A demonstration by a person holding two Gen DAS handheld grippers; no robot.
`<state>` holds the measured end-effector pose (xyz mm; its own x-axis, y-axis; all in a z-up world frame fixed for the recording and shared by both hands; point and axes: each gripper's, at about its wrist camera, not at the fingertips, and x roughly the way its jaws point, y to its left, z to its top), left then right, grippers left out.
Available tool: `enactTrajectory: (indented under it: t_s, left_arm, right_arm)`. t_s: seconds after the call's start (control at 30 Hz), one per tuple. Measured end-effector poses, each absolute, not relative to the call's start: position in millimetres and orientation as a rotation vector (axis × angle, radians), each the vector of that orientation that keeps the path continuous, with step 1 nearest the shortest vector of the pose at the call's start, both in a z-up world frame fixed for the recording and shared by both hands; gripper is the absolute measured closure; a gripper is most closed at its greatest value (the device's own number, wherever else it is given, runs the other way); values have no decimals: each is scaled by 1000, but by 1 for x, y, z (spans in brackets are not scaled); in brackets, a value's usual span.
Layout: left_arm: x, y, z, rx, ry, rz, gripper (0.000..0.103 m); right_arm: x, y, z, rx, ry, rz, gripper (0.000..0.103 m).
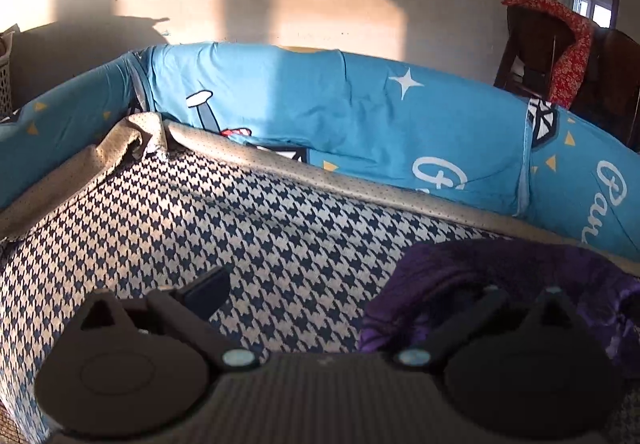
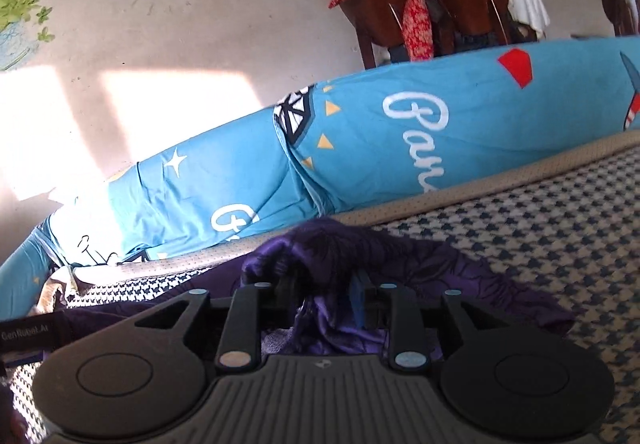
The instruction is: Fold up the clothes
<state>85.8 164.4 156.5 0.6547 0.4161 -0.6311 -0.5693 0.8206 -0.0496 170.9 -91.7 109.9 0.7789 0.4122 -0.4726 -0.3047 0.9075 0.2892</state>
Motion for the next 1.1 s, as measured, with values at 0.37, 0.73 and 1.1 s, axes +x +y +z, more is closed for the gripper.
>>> enactTrajectory:
  t_s: [0.37,0.73,1.1]
  left_arm:
    - [88,152,161,-228,607,530,0]
    - [94,140,148,-161,707,441,0]
    - [86,119,151,-108,713,252,0]
  right_arm:
    - [155,-96,112,126,614,625,69]
    - [169,-44,77,56,751,597,54]
    - [192,-35,80,222,674,619,82]
